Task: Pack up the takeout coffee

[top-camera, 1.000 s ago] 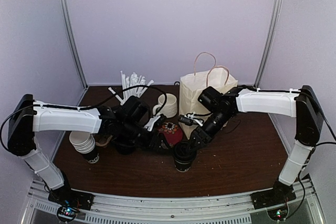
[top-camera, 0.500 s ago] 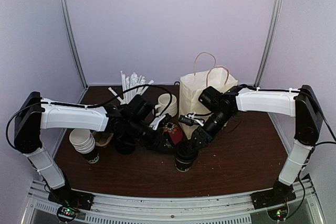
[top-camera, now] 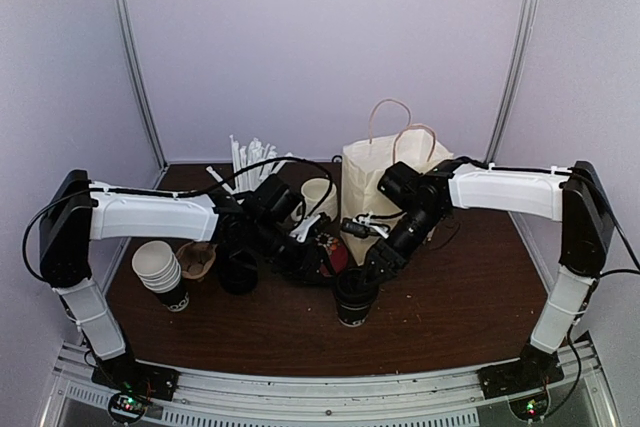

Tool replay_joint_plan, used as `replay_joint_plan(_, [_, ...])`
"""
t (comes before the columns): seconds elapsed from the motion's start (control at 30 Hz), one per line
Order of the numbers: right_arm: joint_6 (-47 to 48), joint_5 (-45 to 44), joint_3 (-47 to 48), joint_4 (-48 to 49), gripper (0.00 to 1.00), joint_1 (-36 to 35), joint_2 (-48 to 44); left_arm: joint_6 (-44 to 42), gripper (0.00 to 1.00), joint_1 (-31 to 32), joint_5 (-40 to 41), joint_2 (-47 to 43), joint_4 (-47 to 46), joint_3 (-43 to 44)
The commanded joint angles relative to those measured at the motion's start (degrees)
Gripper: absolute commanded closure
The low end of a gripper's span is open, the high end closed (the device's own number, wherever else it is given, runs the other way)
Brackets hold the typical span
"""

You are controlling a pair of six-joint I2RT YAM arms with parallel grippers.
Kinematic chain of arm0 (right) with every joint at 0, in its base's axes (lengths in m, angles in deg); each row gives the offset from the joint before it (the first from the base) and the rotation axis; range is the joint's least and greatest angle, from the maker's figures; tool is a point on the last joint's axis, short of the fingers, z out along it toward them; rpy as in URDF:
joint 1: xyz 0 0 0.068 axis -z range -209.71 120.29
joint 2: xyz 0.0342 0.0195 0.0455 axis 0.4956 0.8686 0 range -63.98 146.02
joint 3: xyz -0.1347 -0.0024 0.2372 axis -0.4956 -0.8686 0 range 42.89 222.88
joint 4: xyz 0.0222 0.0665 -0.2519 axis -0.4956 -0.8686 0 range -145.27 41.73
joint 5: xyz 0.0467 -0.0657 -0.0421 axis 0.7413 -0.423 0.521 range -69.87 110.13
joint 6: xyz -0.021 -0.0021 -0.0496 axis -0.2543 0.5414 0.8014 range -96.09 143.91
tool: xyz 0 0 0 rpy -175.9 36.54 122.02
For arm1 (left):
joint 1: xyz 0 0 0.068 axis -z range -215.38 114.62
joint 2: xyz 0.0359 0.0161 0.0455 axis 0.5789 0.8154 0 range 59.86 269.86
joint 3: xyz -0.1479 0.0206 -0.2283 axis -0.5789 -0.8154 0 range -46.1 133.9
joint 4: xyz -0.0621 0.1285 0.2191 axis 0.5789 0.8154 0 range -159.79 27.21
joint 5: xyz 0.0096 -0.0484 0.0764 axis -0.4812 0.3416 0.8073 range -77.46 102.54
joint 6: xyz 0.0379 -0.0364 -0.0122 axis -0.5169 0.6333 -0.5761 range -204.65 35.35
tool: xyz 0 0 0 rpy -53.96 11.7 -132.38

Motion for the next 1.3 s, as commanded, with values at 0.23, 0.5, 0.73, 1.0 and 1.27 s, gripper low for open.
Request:
replay_joint_plan(0.23, [2.6,-0.1,-2.8,-3.0,0.19,2.5,-9.1,-2.3,0.62,0.1,4.6,2.1,7.6,-1.5])
replay_joint_plan(0.5, [-0.5,2.1,-6.4,-0.7,0.40,4.2,-7.5,-3.0,0.62,0.3,3.7,2.7,6.4,-0.4])
replay_joint_plan(0.73, [-3.4,5.8,-5.9,1.6,0.51,4.6,-4.9,-3.5,0.61,0.5,3.6,2.8,6.4,-0.3])
replay_joint_plan(1.0, [-4.9,3.6,-5.8,2.6,0.57,4.6,-1.5,-4.0,0.62,0.7,3.3,3.3,6.4,-0.1])
replay_joint_plan(1.27, [-5.4,-4.8,-6.3,1.4,0.64,4.5,3.8,-4.2,0.62,0.6,4.0,4.0,6.6,-0.8])
